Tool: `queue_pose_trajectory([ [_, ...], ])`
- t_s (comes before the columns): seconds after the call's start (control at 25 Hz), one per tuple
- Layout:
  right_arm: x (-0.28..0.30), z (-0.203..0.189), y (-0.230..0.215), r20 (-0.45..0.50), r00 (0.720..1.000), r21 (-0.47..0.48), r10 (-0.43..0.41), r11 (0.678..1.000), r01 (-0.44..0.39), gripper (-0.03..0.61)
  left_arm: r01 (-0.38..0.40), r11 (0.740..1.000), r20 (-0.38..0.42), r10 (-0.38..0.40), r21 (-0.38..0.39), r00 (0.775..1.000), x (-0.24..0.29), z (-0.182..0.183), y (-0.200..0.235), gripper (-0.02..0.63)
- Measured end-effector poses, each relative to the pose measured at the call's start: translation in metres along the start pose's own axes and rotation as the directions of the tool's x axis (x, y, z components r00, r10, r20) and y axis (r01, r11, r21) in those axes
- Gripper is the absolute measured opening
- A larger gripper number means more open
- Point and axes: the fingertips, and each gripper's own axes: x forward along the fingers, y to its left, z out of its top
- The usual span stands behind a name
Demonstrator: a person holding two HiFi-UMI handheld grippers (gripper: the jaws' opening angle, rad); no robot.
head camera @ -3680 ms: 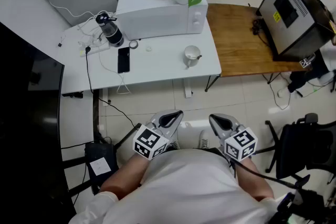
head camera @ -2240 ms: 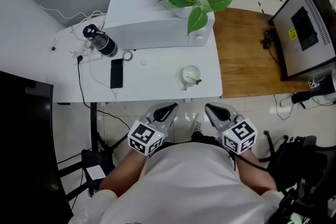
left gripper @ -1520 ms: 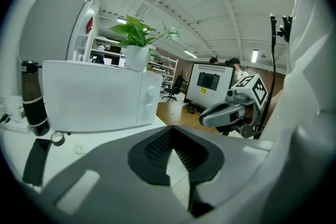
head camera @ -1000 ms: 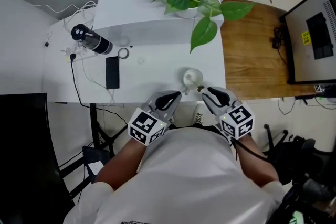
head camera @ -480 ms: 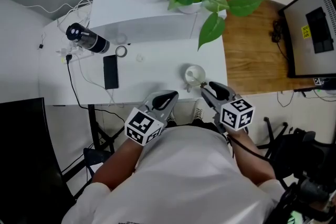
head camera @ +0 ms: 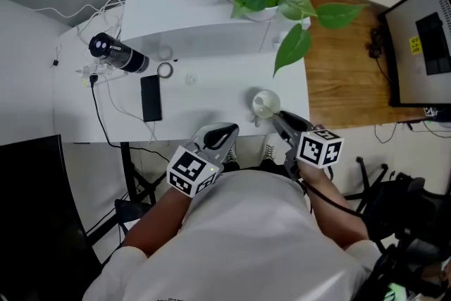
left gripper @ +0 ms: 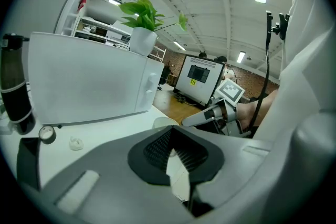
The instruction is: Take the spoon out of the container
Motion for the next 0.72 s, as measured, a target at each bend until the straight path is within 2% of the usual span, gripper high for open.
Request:
queue_pose_trajectory([
  [0.12, 0.0, 0.001, -0.004, 0.0, 1.0, -0.016, -0.016, 1.0, 0.016, 0.092, 0.002, 1.0, 0.002, -0.002, 0.004, 1.0, 0.0, 0.002, 0.003, 0.003],
  [0.36, 0.0, 0.001, -0.002, -0.012, 0.999, -0.078, -0.041, 0.996, 0.04, 0.066, 0.001, 1.0, 0.007, -0.001, 0.001, 1.0, 0.001, 0.004, 0.007, 0.003],
  [0.72, -0.01, 0.01, 0.012, -0.028, 0.997, -0.29, -0.07, 0.955, 0.059, 0.058, -0.007, 1.0, 0.045, 0.007, 0.006, 0.999, 0.0, 0.011, 0.002, 0.005],
])
